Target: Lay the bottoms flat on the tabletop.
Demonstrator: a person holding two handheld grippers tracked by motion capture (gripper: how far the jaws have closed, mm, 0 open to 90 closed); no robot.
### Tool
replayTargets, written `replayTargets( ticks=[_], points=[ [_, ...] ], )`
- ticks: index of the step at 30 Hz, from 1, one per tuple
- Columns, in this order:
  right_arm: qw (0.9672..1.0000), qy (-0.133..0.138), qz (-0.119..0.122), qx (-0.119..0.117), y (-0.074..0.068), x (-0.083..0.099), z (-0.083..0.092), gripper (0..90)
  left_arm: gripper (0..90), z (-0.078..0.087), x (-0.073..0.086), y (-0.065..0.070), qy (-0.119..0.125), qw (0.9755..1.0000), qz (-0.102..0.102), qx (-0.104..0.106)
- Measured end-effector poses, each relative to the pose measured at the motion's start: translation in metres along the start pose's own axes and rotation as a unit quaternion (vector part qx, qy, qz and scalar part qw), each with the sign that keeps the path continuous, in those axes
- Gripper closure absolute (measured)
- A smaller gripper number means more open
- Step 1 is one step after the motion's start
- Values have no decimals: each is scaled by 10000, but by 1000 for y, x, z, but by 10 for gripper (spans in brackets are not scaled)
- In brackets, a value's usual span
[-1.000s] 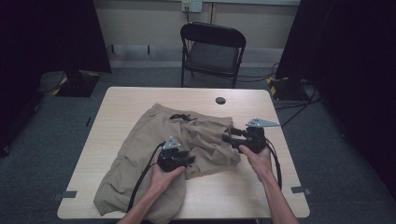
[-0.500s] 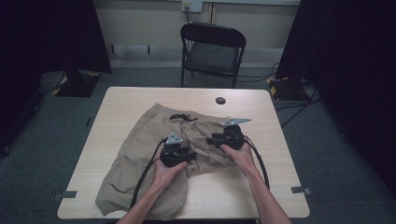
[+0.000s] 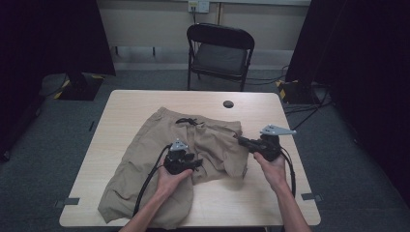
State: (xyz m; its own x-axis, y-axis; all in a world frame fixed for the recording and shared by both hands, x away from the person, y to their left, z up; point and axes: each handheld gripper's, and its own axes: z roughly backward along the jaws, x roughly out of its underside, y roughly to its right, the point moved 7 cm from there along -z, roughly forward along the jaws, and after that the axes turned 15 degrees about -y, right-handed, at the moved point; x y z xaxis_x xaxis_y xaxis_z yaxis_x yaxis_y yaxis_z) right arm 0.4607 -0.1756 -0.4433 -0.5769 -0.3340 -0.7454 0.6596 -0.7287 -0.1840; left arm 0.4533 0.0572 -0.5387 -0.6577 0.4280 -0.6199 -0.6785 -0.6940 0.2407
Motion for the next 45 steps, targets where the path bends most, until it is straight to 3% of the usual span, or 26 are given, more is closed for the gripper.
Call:
replayTargets(
  ticks=[9,13,18,21,23,25,29,31,34,36,38,40,42,45],
  points=[
    [9970,42,-562,539,36,58,38,900,560,2,1,3,8,10000,-70,-4],
    [9938,-74,-843,719,47,89,50,900,632,9,2,10,136,9997,-160,150],
    [9869,-575,-905,1205,56,120,58,900,656,18,-1,30,252,9983,-351,386],
    [9805,-732,-1170,1402,66,141,68,900,616,17,-2,41,216,9973,-475,521],
    [9772,-833,-1218,1524,69,149,71,900,599,15,-2,48,206,9967,-490,605],
    [9783,-703,-1300,1452,67,148,70,752,546,12,-4,54,146,9963,-561,632],
    [9898,-348,-903,1047,42,124,66,572,427,3,-8,65,125,9954,-573,761],
    [9937,-286,-704,823,27,115,61,528,420,-3,-7,69,-43,9953,-661,707],
    [9972,-378,-360,537,2,106,48,496,504,-12,-5,61,-275,9963,-716,379],
    [9984,-403,-112,389,-13,101,41,473,612,-17,-3,51,-379,9972,-644,100],
    [9986,-506,20,136,-25,99,33,426,746,-20,-2,45,-351,9976,-595,75],
    [9972,-704,235,-1,-34,102,23,401,836,-20,-4,41,-342,9982,-475,144],
    [9953,-888,368,-129,-39,106,12,371,868,-20,-6,38,-276,9988,-310,261],
    [9917,-1137,597,-17,-40,110,-2,364,876,-19,-6,35,-223,9987,-181,425]
  ],
)
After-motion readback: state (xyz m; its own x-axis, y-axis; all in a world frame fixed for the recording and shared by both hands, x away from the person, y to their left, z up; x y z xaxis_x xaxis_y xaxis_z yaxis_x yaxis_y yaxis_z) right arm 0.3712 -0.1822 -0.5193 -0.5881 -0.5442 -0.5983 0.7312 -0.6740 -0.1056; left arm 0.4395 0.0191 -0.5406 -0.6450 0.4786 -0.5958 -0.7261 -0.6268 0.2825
